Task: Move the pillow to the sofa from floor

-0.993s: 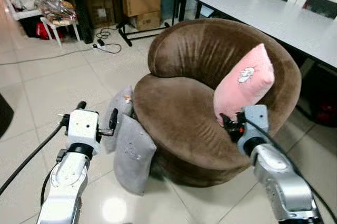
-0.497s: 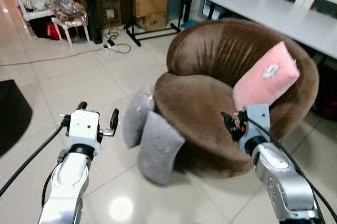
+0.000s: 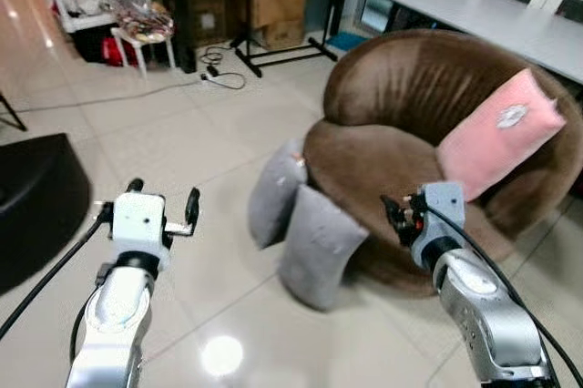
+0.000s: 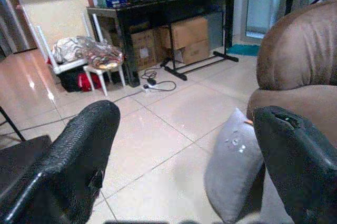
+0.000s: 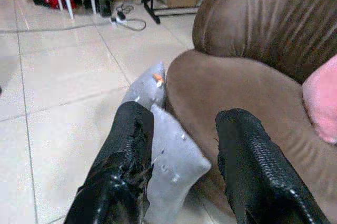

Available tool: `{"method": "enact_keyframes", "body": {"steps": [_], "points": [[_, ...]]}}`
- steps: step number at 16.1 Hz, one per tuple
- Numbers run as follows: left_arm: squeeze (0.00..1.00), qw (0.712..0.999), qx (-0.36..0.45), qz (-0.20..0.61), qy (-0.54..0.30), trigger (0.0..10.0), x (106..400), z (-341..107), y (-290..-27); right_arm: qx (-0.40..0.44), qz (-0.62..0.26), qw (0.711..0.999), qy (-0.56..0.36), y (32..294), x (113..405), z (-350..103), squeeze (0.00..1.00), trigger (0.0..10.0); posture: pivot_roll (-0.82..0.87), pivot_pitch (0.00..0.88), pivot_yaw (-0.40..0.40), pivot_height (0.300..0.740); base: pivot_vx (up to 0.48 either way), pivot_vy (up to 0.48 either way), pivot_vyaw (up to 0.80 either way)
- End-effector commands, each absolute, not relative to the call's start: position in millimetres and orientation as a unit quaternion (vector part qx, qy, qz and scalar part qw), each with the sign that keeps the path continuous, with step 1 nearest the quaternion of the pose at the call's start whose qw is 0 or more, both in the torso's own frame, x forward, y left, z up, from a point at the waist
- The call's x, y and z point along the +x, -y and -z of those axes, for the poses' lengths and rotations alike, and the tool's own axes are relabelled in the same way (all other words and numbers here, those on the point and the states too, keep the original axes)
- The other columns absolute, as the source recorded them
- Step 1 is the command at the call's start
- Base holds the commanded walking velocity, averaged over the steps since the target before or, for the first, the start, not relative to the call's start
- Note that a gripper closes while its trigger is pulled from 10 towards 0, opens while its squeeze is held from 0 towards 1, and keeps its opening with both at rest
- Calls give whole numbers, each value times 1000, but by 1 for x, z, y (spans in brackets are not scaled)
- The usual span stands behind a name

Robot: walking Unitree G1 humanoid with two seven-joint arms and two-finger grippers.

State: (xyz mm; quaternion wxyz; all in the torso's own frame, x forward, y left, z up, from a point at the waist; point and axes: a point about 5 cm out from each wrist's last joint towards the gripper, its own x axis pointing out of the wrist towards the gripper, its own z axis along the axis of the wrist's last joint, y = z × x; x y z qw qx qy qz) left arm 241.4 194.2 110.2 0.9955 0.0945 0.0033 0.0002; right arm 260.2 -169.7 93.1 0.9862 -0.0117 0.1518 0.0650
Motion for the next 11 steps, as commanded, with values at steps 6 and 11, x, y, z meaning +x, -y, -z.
{"method": "enact_keyframes", "body": {"steps": [6, 11], "points": [[0, 995, 94, 17, 9, 10000, 249, -113, -189, -24, -49, 988, -144, 175, 263, -94, 0, 10000, -63, 0, -46, 740, 193, 0, 0], [0, 995, 97, 23, 8, 10000, 249, -109, -190, -13, -34, 988, -148, 175, 263, -91, 0, 10000, -64, 0, -41, 740, 361, 0, 0]]}}
